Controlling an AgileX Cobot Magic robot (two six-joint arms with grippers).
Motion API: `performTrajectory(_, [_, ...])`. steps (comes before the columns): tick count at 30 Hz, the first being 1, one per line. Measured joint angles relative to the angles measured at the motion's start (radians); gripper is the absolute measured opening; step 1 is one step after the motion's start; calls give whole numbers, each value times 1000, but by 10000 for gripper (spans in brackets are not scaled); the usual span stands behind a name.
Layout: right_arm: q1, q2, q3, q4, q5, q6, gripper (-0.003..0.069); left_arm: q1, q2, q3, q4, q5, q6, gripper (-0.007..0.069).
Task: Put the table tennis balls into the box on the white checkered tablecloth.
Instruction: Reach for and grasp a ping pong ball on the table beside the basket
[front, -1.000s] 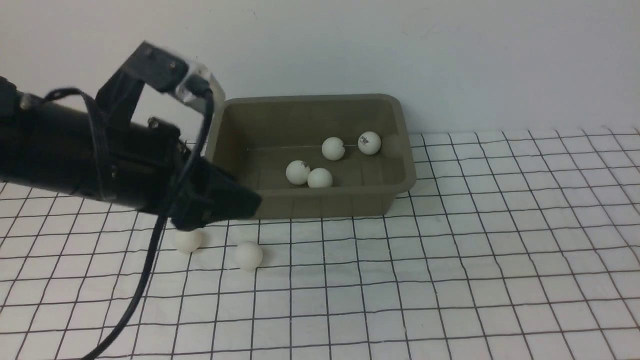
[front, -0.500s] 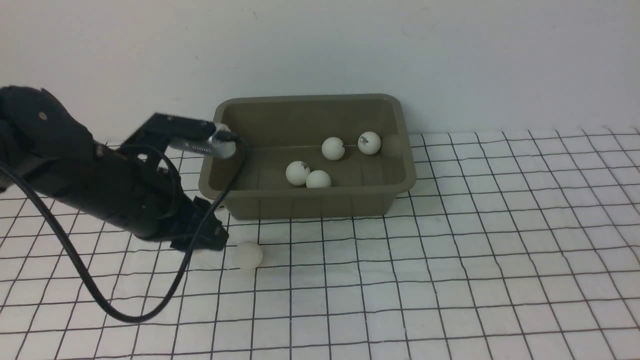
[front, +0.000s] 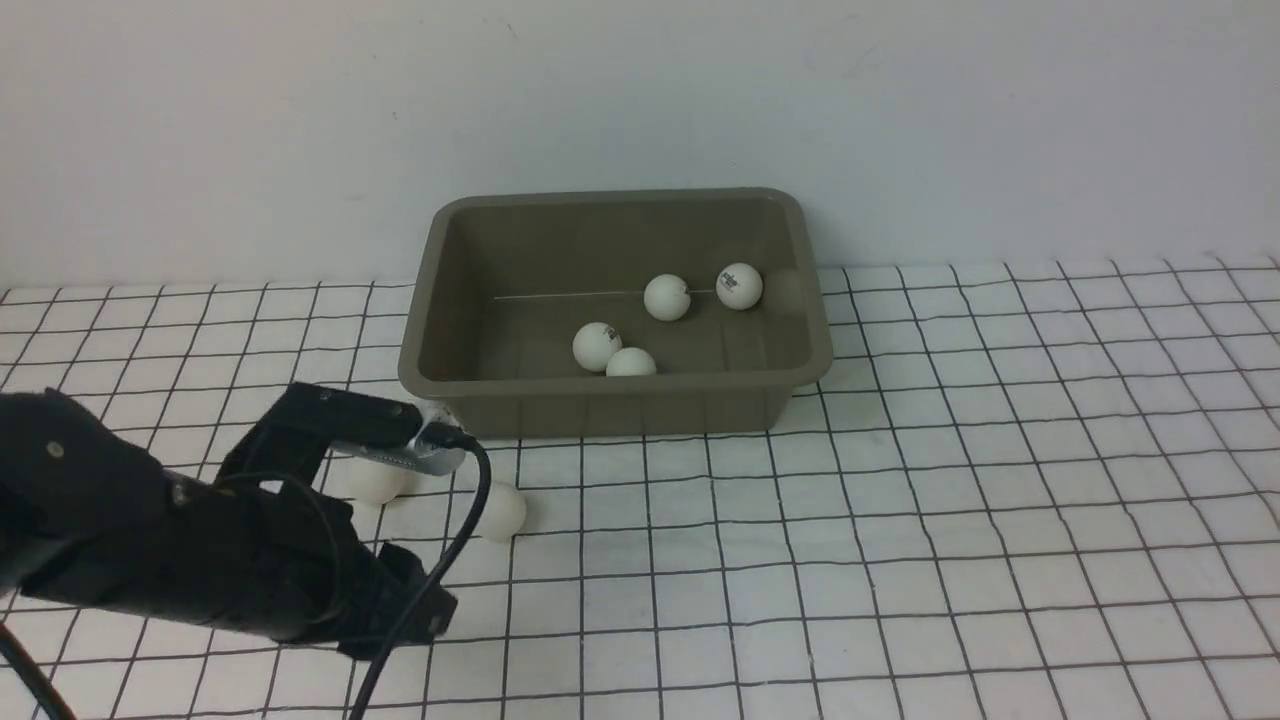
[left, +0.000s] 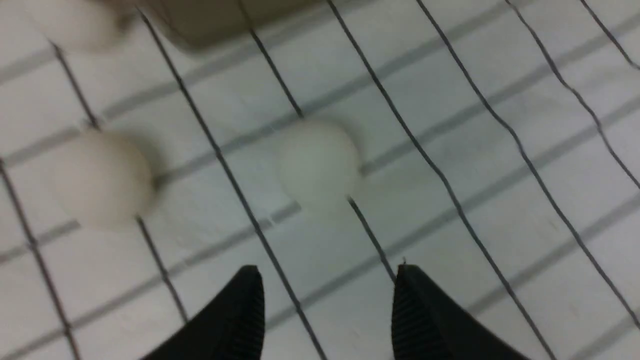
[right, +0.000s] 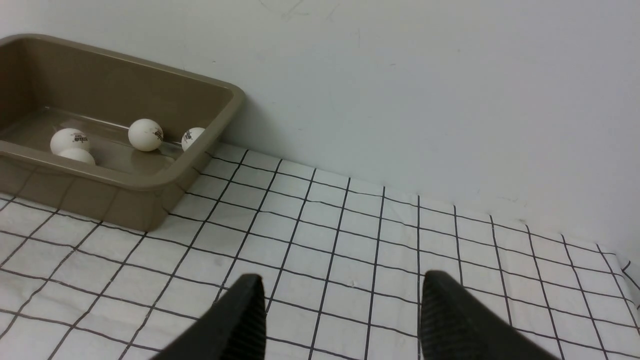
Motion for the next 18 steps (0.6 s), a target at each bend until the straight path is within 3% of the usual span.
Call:
performTrajectory(4, [0,0,0,0,0,0,388,-38,70,-18,-171,-185,178,325])
performTrajectory(8, [0,0,0,0,0,0,388,-86,119,-65,-299,-176,293,376])
performTrajectory(14, [0,0,0,0,0,-2,388,-113,196,-91,-378,-148,352,484])
performTrajectory(18, [0,0,0,0,0,-3,388,-114,246,-94,-395,-147,359,510])
